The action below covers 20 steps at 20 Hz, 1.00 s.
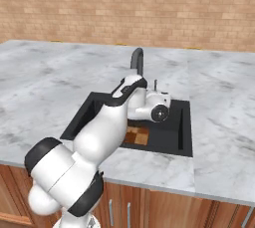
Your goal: Turn on the sink faucet with hot water and rinse the cutting board for ten seconds, then turn off the faucet. Push the cutting board to reach the water if necessary.
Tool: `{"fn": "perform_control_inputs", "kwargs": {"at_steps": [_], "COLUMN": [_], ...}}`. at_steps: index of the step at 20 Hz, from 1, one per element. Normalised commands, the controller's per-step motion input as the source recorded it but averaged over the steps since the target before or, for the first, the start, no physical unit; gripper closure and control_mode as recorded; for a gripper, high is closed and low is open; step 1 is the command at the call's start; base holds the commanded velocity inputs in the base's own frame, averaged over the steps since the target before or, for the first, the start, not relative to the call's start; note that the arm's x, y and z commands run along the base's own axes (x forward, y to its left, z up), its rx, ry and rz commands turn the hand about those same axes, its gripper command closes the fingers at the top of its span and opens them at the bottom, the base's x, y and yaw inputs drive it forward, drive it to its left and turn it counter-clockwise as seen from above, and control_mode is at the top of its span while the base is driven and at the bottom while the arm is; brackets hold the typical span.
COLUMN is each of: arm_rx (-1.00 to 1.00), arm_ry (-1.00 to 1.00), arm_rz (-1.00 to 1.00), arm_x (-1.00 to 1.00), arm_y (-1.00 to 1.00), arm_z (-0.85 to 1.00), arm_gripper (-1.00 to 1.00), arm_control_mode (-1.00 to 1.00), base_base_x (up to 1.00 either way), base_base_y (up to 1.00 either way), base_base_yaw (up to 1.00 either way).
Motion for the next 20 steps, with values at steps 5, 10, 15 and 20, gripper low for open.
{"fn": "perform_control_inputs", "kwargs": {"at_steps": [5, 10, 15, 20], "arm_rx": [0.00, 0.00, 0.00, 0.00], "arm_ry": [0.00, 0.00, 0.00, 0.00], "arm_rz": [-0.11, -0.04, 0.00, 0.00], "arm_x": [0.27, 0.21, 0.15, 0.12], "arm_y": [0.00, -0.03, -0.09, -0.17], "arm_z": [-0.05, -0.08, -0.15, -0.15], "arm_gripper": [-1.00, -1.00, -1.00, -1.00], "arm_control_mode": [-1.00, -1.00, -1.00, -1.00], "base_base_x": [0.00, 0.00, 0.00, 0.00], "base_base_y": [0.00, 0.00, 0.00, 0.00], "base_base_yaw": [0.00, 0.00, 0.00, 0.00]}}
